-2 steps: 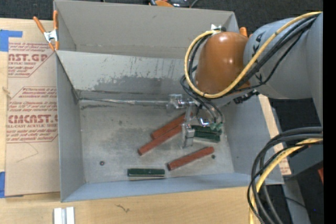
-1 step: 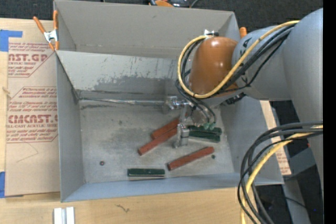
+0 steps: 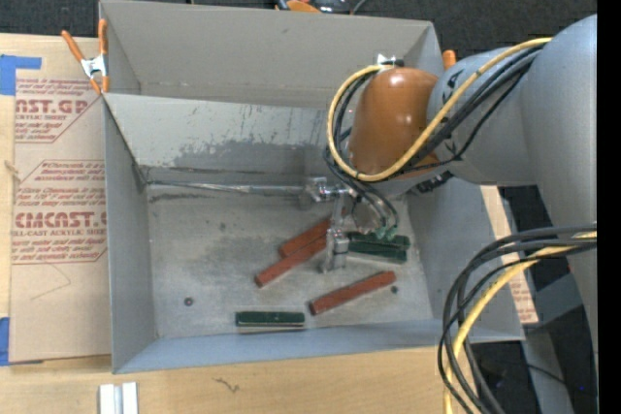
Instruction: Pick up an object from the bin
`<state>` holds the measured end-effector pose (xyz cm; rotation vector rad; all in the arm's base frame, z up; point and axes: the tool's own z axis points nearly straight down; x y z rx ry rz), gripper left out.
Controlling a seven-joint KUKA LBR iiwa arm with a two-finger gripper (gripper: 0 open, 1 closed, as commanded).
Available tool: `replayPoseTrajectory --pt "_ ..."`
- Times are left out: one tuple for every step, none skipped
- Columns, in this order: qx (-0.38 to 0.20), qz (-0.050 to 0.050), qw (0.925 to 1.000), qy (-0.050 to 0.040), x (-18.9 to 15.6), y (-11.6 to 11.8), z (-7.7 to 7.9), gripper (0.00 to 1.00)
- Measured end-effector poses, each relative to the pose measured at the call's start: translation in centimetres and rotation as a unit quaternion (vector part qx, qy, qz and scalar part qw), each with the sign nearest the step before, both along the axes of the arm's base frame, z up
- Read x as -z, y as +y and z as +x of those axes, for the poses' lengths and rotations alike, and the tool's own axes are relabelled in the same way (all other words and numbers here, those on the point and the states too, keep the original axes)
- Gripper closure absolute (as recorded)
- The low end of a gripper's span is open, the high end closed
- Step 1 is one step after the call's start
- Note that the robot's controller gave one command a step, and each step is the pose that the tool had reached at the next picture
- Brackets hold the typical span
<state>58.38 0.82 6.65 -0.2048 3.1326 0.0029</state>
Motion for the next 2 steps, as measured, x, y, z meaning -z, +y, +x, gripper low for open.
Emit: replayPoseTrajectory --pt "0.000 0.000 1.0000 -0.0006 0.0 0.0 0.0 1.00" --pt "0.000 -0.001 1.0000 -0.0038 -8.8 0.0 0.2 1.00"
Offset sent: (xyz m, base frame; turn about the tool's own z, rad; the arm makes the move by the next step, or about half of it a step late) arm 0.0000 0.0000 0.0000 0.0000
